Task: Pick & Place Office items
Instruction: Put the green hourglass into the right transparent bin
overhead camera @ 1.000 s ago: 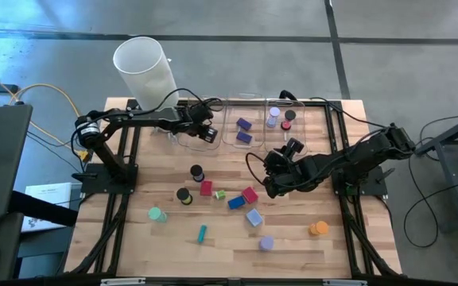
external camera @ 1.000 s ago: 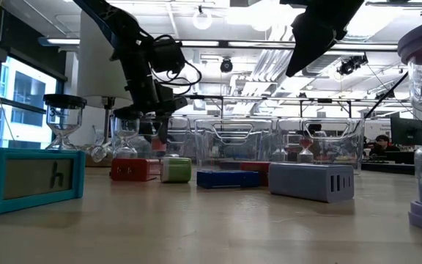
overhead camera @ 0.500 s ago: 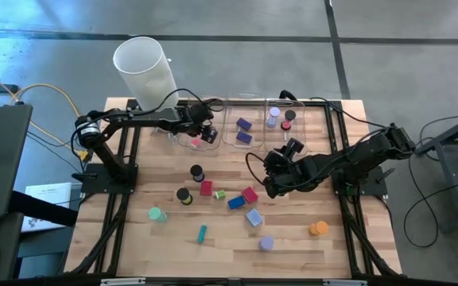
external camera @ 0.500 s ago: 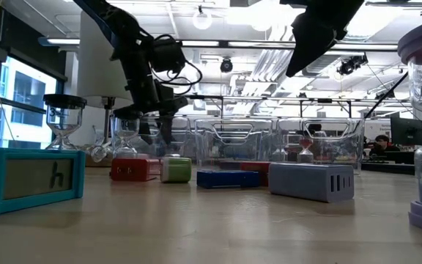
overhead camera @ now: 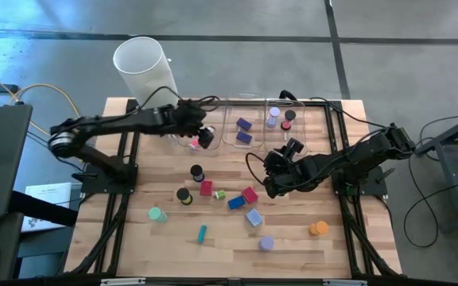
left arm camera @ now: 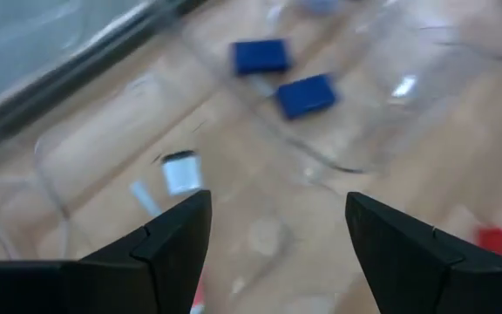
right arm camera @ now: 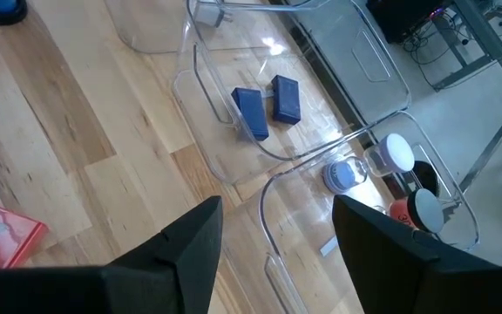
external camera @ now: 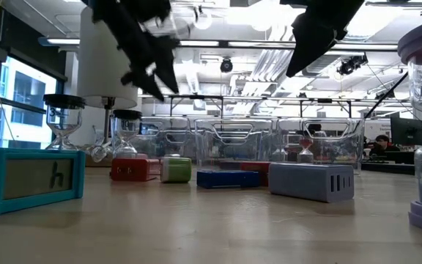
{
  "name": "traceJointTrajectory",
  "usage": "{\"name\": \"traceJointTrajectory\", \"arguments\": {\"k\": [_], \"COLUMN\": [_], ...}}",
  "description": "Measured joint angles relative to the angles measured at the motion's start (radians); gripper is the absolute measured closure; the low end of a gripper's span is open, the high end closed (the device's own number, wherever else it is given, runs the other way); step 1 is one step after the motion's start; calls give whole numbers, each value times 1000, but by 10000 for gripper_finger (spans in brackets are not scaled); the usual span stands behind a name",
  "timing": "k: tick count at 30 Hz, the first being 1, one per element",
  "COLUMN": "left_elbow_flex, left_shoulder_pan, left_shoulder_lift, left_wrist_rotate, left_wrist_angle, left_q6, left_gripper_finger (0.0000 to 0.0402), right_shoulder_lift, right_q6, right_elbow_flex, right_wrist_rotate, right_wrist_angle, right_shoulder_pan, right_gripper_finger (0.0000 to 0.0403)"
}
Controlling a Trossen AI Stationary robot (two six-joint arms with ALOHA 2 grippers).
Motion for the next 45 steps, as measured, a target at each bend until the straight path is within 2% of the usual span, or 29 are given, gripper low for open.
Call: {"name": "traceJointTrajectory", "arguments": {"k": [8,14,23,31,39,45], "left_elbow_flex": [0,-9,-19,-19,-82,-131], "left_shoulder_pan": [-149,-257,-355,-401,-486,-507], "left_shoulder_lift": [-214,-285,-283,-283,-283,-283], "left_wrist_rotate": [26,40,40,40,42,40], "left_wrist_angle": [-219,-314,-350,-349,-356,-300], "left_q6": [32,18,23,20,28,43], "left_gripper_finger": [144,144,144,144,144,144], "right_shoulder_lift": [0,0,0,18,19,19], "right_q6": [0,0,-6,-56,-58,-71], "right_elbow_flex": [0,0,0,0,0,0], "right_wrist_rotate": [0,0,-1,-45,-45,-45], "right_wrist_angle": [0,4,39,70,73,76], "right_shoulder_pan": [0,0,0,0,0,0], "right_gripper_finger": [195,195,195,195,195,195]}}
